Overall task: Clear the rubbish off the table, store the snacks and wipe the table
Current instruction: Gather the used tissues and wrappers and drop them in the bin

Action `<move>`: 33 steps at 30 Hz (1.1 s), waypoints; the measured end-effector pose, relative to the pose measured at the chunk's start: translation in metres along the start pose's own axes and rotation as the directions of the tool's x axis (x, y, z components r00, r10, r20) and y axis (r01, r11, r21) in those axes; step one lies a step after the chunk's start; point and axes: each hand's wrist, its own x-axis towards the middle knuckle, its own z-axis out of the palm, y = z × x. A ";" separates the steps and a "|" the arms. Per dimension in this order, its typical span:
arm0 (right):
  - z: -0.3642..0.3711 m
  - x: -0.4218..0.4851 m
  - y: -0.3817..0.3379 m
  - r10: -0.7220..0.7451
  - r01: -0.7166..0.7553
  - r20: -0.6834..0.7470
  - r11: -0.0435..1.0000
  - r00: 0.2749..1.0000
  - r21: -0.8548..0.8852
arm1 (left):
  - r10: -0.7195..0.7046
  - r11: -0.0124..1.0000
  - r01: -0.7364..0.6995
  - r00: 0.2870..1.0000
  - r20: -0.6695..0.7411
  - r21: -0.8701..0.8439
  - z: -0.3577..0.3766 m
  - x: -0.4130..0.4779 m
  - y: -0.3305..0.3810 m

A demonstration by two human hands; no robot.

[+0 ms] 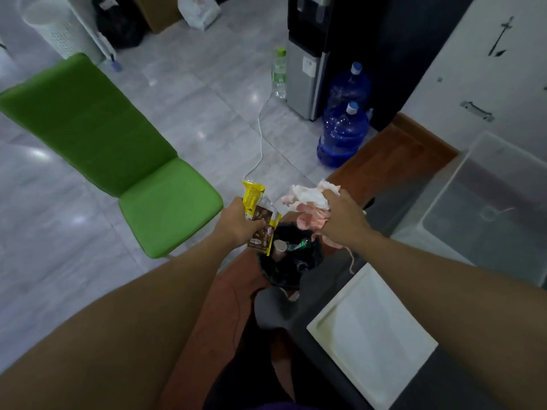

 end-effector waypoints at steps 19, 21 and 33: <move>0.191 0.115 0.073 0.336 -0.337 0.133 0.941 0.933 -0.010 | -0.210 0.975 0.219 0.957 0.200 -0.027 0.130 0.147 -0.139; 0.213 0.124 0.085 0.359 -0.361 0.137 0.932 0.923 -0.010 | -0.203 0.976 0.214 0.956 0.212 -0.028 0.148 0.161 -0.153; 0.339 0.156 0.164 0.526 -0.530 0.193 0.847 0.828 -0.034 | -0.251 0.958 0.285 0.891 0.378 -0.034 0.272 0.209 -0.231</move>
